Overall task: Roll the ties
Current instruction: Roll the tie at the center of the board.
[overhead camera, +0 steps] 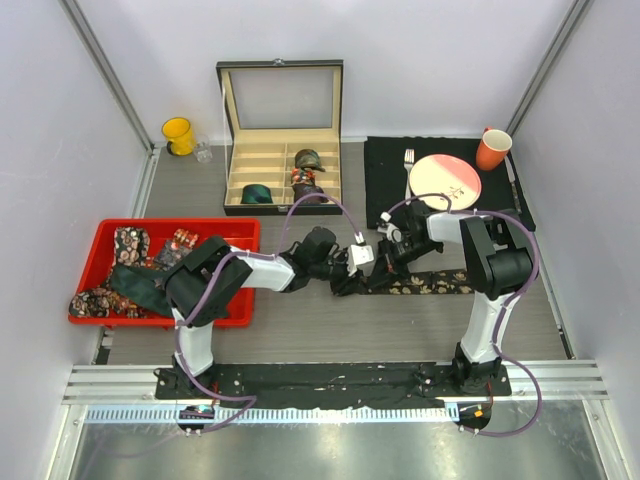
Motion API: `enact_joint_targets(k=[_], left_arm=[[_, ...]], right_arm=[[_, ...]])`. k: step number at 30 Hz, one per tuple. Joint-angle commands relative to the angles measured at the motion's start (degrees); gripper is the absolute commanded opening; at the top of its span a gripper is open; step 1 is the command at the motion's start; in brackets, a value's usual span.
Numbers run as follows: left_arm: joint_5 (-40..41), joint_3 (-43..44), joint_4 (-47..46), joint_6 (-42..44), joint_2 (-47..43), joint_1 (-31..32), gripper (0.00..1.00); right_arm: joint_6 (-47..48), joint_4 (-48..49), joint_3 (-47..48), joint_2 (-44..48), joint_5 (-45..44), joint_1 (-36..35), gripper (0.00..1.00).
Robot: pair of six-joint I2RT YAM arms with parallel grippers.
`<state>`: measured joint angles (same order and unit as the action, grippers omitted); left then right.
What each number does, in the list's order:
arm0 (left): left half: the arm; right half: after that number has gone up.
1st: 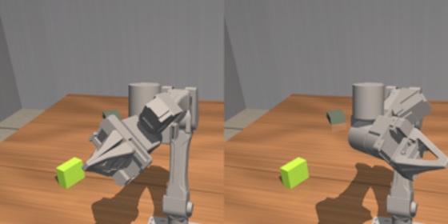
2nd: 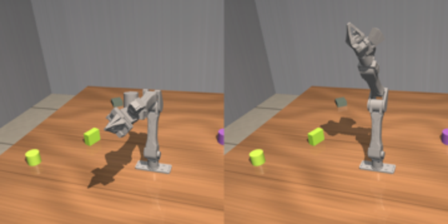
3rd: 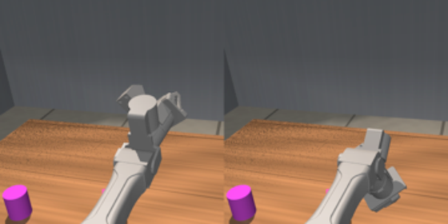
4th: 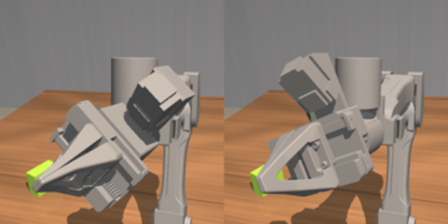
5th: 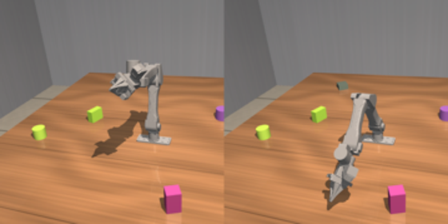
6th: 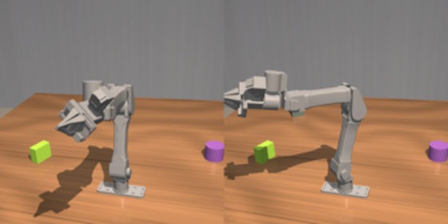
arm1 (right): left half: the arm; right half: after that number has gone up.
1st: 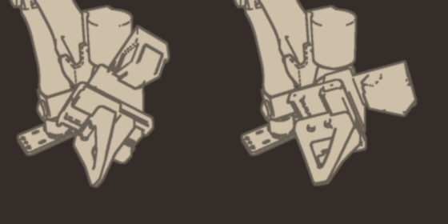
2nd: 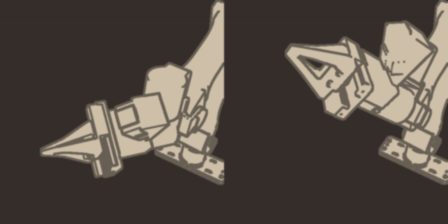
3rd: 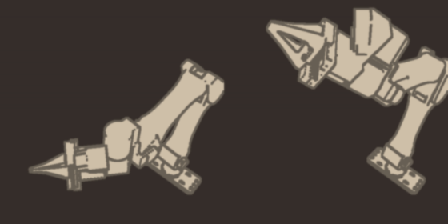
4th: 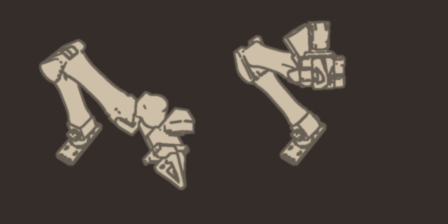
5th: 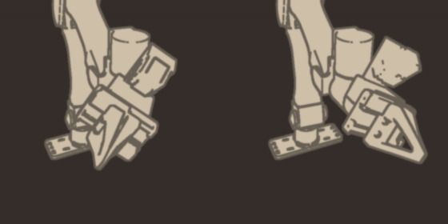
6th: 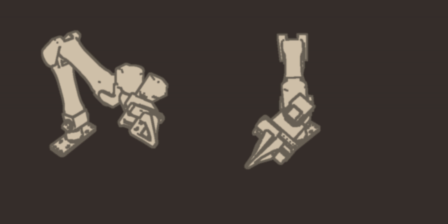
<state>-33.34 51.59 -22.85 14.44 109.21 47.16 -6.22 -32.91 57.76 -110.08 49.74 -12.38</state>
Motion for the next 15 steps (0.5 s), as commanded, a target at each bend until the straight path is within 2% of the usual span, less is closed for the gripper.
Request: enact_joint_targets(k=[1, 6, 11, 15], left_arm=[[0.5, -1.4, 9.0, 1.7, 0.4, -0.3, 0.48], [-0.2, -1.1, 10.3, 1.4, -4.6, -2.1, 0.6], [-1.4, -3.1, 10.8, 3.3, -8.6, -4.5, 0.61], [-4.7, -2.6, 9.2, 2.4, -7.6, -4.3, 0.61]], right_arm=[[4.5, -0.6, 1.7, 0.0, -7.7, -0.2, 0.01], [4.7, 1.2, -0.5, -4.0, -10.9, -0.3, 0.01], [4.4, 0.9, 0.3, -5.2, -13.7, -0.4, 0.01], [4.1, 0.8, 0.8, -6.2, -13.9, -0.5, 0.01]])
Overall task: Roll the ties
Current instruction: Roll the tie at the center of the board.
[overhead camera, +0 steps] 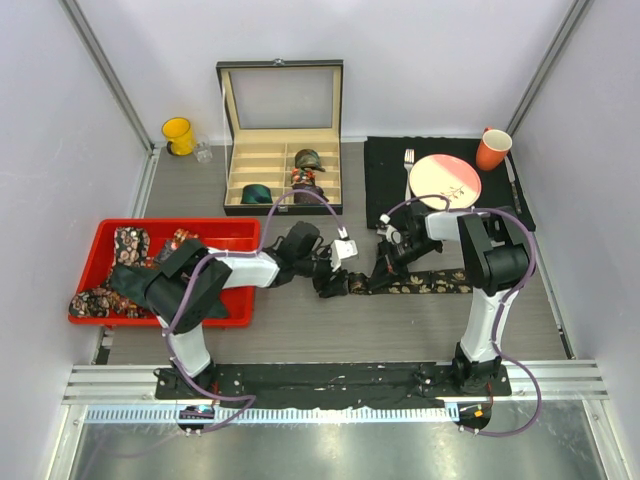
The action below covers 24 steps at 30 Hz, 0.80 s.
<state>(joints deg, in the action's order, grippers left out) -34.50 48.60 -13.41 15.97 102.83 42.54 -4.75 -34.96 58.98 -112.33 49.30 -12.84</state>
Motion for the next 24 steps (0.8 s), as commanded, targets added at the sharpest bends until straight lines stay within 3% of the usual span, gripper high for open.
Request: enact_joint_targets(k=[1, 8, 16, 24], left_arm=[[-3.6, 0.9, -0.6, 0.7, -0.9, 0.5, 0.61], [-4.7, 3.1, -4.0, 2.2, 3.1, 1.1, 0.65], [-6.5, 5.3, -4.3, 3.6, 1.9, 2.4, 0.43], [-6.2, 7.7, -6.1, 2.0, 3.3, 5.3, 0.43]], right_arm=[[2.6, 2.8, -0.4, -4.0, -13.4, 0.0, 0.01], [2.5, 2.8, 0.4, -5.3, -13.5, -0.1, 0.01], [2.5, 2.5, 1.6, -6.8, -13.6, -0.3, 0.01], [2.6, 2.7, 2.2, -7.5, -13.4, -0.9, 0.01]])
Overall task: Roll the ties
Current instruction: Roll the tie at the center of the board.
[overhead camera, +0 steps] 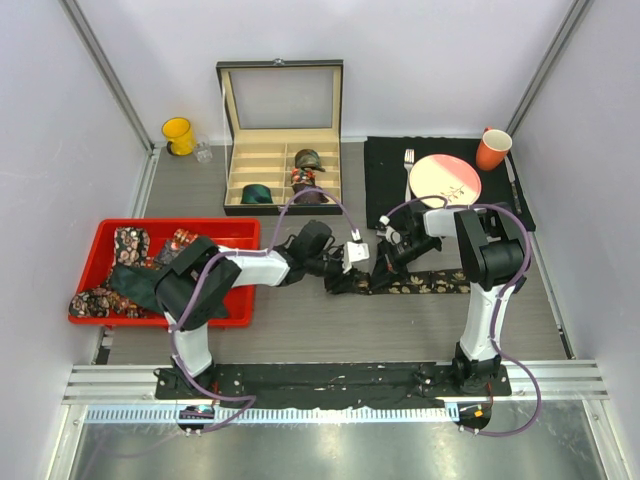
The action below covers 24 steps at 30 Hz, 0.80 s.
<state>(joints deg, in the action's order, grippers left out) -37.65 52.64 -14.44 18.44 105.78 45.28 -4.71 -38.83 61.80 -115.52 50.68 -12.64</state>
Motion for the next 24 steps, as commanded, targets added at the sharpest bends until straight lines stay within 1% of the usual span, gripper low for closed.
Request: enact_joint_targets(k=[1, 5, 12, 13, 18, 20, 24], left_arm=[[-2.7, 4.2, -5.4, -0.6, 0.9, 2.6, 0.43], [-2.3, 5.9, -6.4, -1.7, 5.1, 2.7, 0.44], [-4.1, 6.3, -9.0, -3.1, 8.3, 2.8, 0.45], [-4.2, 6.1, -9.6, -3.1, 8.4, 2.8, 0.45], [-4.5, 3.9, -9.7, -1.7, 6.9, 2.6, 0.56], [-5.0, 3.3, -8.5, -0.8, 5.8, 2.1, 0.58], [-7.1, 2.5, -5.4, 0.9, 4.4, 0.9, 0.57]], right_arm=[[2.6, 6.7, -0.7, -4.4, -14.8, -1.2, 0.01], [2.8, 6.9, -0.6, -5.0, -14.7, -1.4, 0.01], [2.8, 7.5, -0.1, -5.5, -14.6, -1.7, 0.01], [2.9, 7.6, 0.0, -5.7, -14.6, -1.6, 0.01], [2.8, 7.5, -0.2, -5.6, -14.7, -1.8, 0.01], [3.0, 7.4, -0.3, -5.9, -14.9, -1.8, 0.01], [3.2, 7.3, -0.5, -5.9, -15.1, -1.8, 0.01]])
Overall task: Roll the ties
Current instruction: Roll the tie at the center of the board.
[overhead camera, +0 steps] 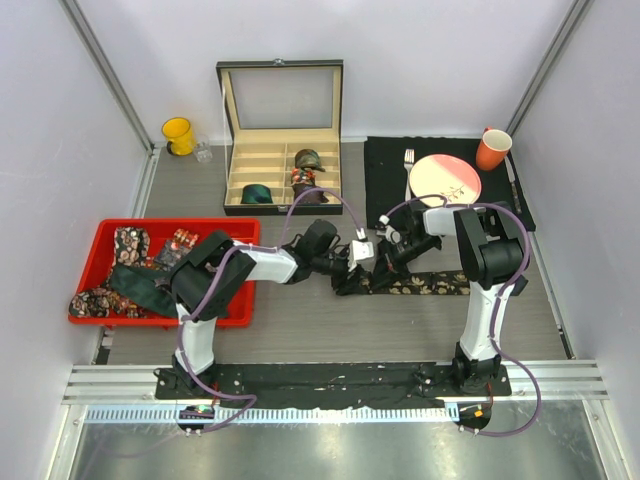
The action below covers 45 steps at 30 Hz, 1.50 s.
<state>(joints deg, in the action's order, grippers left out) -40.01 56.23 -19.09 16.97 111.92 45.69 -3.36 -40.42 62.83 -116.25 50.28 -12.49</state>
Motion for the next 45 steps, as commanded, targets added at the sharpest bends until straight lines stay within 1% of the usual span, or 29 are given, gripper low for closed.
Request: enact_joint_targets(k=[1, 3, 4, 7, 11, 17, 21, 28, 32, 37, 41, 42, 44, 45], left_arm=[[-5.1, -1.4, -0.4, 2.9, -2.5, 0.4, 0.55], [-5.6, -2.2, -0.3, 3.9, -3.4, 0.3, 0.51], [-6.3, -2.1, -0.6, 3.6, -3.7, 0.3, 0.46], [-7.1, -1.4, -2.6, 0.3, -4.3, 0.6, 0.42], [-6.8, 0.2, -5.9, -3.8, -3.9, 2.2, 0.44], [-6.2, 1.3, -10.0, -8.6, -1.1, 3.2, 0.45], [-4.8, 1.4, -10.8, -9.3, 1.5, 3.4, 0.47], [-2.4, -0.5, -10.9, -7.2, 4.0, 3.5, 0.47], [-0.5, -1.3, -6.8, -1.3, 4.0, 4.1, 0.49], [5.1, 0.5, -0.8, 3.2, 5.3, 4.8, 0.49], [6.5, 0.8, 3.3, 6.0, 6.4, 4.8, 0.49], [6.6, 1.2, 4.5, 6.3, 6.5, 4.8, 0.45], [6.9, 2.2, 8.5, 6.8, 6.6, 4.8, 0.4], [7.2, 2.3, 9.4, 7.4, 5.9, 4.8, 0.35]], right_arm=[[1.9, 8.9, -1.7, -5.1, -14.8, -1.8, 0.01], [1.9, 8.9, -1.8, -5.1, -14.7, -1.9, 0.01], [1.9, 8.9, -1.7, -5.1, -14.7, -1.9, 0.01], [1.5, 8.9, -1.3, -5.4, -14.6, -1.9, 0.01], [1.1, 9.1, -0.9, -5.3, -14.6, -2.0, 0.01], [-0.4, 10.0, -1.4, -4.6, -15.1, -2.4, 0.01], [-0.9, 10.4, -1.7, -4.3, -15.0, -2.6, 0.01], [-1.4, 11.0, -1.9, -4.3, -14.7, -2.8, 0.01], [-1.5, 11.4, -2.3, -4.2, -14.2, -3.2, 0.01], [-1.7, 12.0, -2.6, -4.2, -13.5, -3.5, 0.01], [-1.7, 12.0, -3.0, -3.9, -13.2, -3.6, 0.01], [-1.6, 12.0, -3.0, -3.9, -13.2, -3.6, 0.01], [-1.5, 11.9, -3.1, -3.4, -12.8, -3.6, 0.01], [-1.4, 11.9, -3.1, -3.2, -12.7, -3.6, 0.01]])
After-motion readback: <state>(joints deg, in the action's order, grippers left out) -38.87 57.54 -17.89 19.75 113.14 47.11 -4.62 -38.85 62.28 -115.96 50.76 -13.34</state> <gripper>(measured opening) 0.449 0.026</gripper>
